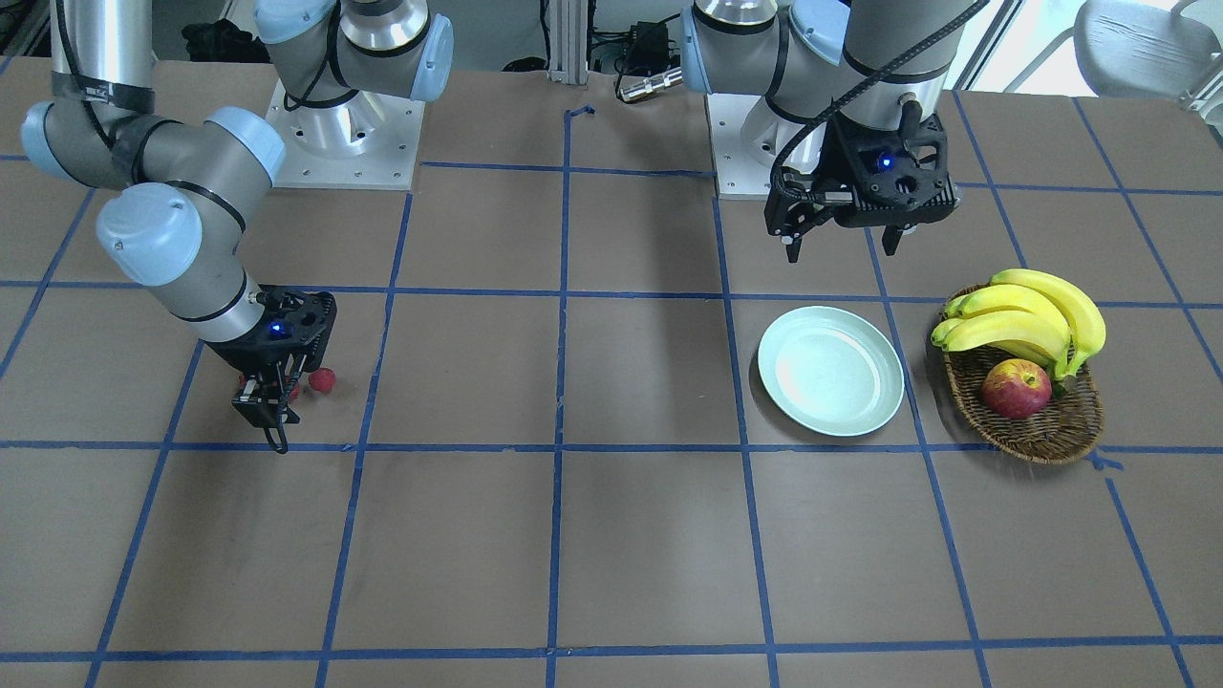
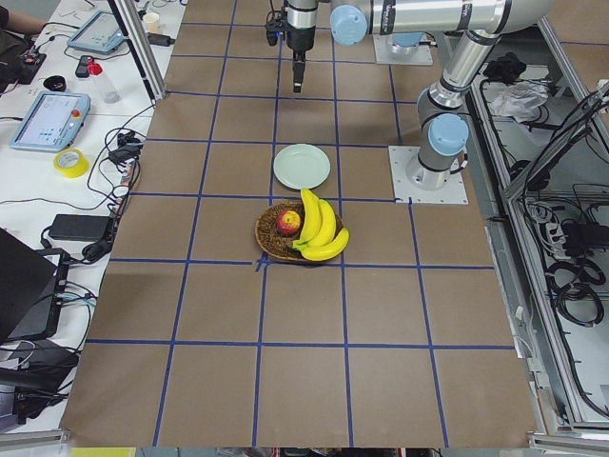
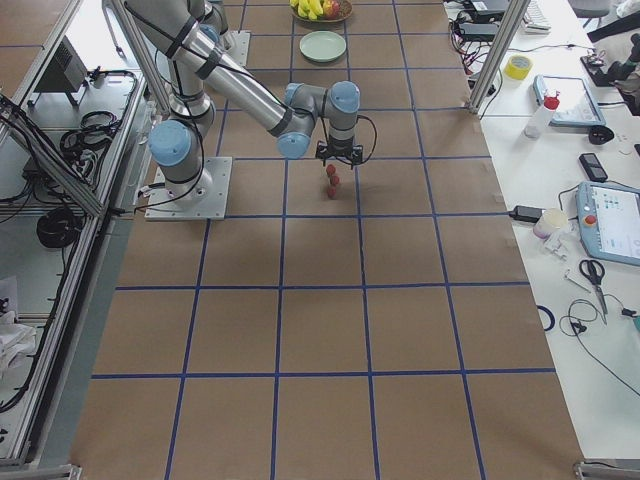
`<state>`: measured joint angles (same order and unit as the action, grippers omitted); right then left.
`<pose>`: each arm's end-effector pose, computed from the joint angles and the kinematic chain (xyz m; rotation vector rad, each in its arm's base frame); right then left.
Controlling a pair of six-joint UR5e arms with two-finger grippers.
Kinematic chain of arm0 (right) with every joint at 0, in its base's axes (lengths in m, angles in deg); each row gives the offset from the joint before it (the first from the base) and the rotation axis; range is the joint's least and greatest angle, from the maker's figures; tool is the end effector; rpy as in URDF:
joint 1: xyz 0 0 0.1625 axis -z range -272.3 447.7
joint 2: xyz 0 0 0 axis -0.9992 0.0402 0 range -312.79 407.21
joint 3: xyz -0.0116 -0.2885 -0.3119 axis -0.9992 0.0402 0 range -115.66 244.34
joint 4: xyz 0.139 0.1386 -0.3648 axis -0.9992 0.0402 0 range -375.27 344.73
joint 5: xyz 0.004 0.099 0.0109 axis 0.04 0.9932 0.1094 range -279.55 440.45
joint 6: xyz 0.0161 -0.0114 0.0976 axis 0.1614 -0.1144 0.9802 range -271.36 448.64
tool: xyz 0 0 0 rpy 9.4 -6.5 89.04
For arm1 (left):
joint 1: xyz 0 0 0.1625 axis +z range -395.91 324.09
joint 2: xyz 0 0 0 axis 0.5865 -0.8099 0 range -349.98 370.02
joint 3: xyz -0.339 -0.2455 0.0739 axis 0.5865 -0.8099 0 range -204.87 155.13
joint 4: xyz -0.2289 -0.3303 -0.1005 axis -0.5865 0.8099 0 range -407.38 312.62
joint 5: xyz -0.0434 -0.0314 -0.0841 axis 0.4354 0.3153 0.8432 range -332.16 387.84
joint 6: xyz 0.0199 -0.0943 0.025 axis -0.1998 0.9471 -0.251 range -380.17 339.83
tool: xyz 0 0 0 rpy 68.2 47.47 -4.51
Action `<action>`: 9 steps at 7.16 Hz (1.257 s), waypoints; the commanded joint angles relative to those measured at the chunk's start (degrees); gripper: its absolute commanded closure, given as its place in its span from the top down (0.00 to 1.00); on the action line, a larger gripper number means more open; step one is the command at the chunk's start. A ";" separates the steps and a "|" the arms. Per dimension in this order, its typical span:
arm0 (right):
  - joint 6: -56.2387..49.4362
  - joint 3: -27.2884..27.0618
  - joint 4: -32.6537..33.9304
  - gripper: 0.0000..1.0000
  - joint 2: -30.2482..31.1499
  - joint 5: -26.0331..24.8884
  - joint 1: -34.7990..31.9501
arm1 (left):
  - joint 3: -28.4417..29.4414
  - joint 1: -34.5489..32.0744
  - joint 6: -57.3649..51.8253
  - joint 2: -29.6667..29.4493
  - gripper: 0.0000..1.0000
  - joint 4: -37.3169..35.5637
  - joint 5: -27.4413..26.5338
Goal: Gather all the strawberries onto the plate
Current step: 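Grasp the strawberry nearest the plate with the right gripper and lift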
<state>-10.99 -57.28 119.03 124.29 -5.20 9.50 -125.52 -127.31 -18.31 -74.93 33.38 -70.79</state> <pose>0.0410 -0.4926 0.2020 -2.1458 2.2290 -0.0935 -0.1295 -0.4556 0.4557 -0.0191 2.9912 -0.1016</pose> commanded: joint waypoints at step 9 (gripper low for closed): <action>-4.96 -1.51 1.65 0.34 -2.28 -4.96 -3.37 | 0.80 -0.18 0.26 0.22 1.00 1.14 6.14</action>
<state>-15.86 -58.28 120.19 121.99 -10.11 6.13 -125.16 -127.40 -18.05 -74.83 33.65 -67.50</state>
